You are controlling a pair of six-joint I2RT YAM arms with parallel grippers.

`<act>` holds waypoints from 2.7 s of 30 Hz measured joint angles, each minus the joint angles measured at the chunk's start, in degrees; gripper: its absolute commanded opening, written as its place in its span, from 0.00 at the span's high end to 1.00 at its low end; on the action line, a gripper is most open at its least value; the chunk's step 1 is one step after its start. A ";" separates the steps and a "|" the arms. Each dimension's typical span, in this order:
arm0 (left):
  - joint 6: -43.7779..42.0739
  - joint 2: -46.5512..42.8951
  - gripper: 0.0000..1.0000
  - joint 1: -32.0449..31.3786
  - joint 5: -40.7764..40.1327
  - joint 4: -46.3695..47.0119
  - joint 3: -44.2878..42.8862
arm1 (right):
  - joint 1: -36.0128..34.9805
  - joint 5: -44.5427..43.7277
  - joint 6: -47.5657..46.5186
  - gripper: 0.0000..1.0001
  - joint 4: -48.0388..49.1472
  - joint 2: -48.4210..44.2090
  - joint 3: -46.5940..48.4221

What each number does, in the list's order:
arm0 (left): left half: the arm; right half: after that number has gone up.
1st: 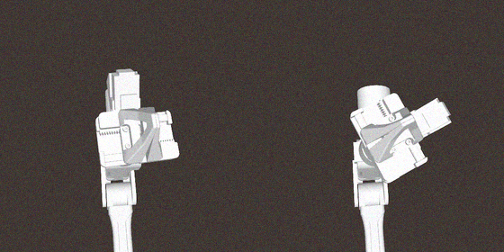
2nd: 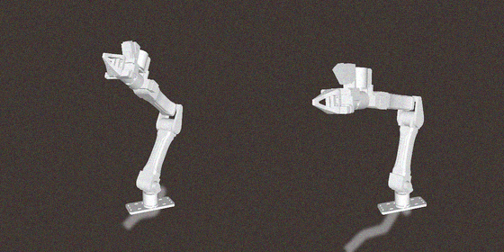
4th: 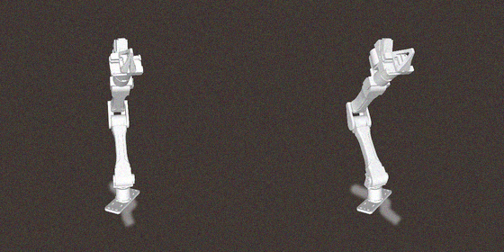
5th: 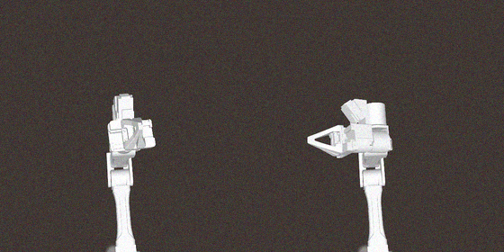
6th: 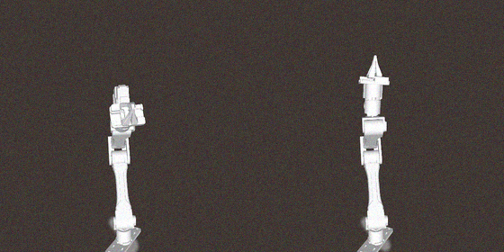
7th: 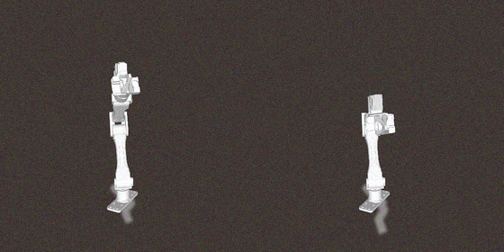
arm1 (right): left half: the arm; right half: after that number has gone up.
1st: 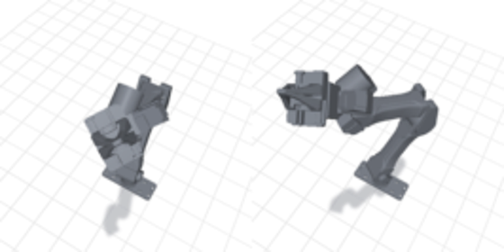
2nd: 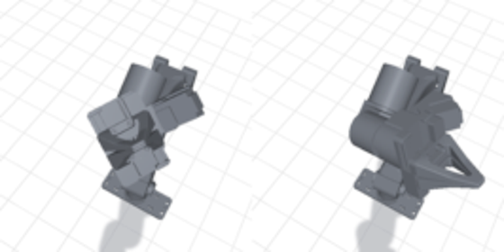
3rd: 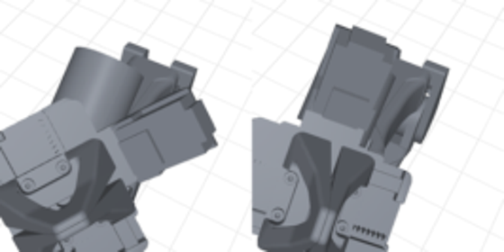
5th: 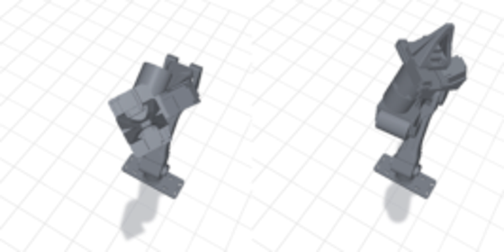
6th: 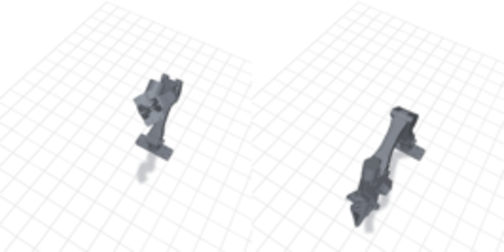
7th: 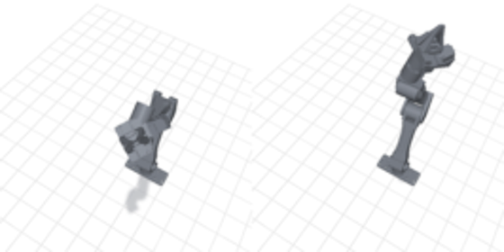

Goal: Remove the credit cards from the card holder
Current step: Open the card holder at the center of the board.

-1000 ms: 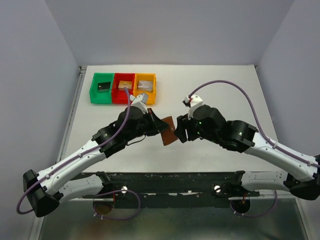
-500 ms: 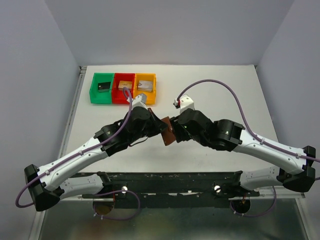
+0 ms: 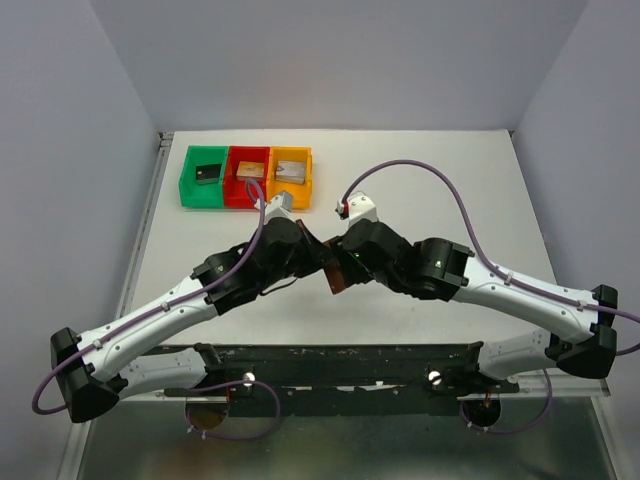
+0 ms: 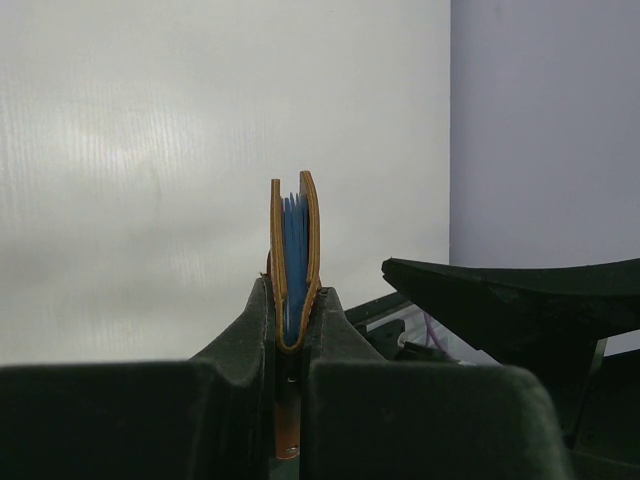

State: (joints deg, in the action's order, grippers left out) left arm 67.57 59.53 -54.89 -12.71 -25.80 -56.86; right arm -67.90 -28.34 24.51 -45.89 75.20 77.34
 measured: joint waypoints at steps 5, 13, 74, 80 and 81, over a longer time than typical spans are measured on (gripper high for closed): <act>-0.02 -0.07 1.00 0.00 0.07 0.33 0.98 | 0.00 0.00 0.15 0.40 -0.04 1.51 0.11; -0.24 -1.03 1.00 -0.61 0.02 0.37 2.49 | -0.02 -0.37 0.57 0.49 -0.50 3.93 0.42; 2.10 -7.61 1.00 -2.23 -2.10 2.95 6.36 | 0.42 -3.13 2.43 1.00 -3.06 2.25 -0.85; 1.22 -8.72 1.00 -2.25 -2.08 4.98 8.59 | 0.42 -3.15 2.45 1.00 -3.23 0.98 -2.05; 0.48 -9.53 1.00 -2.25 -2.05 6.32 9.97 | 0.55 -3.13 2.45 1.00 -3.19 0.42 -2.38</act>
State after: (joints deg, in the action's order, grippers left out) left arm 68.05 50.00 -57.14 -14.76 -19.49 -46.89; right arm -67.35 -31.46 26.96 -49.08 75.61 74.96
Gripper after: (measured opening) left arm 0.100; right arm 0.007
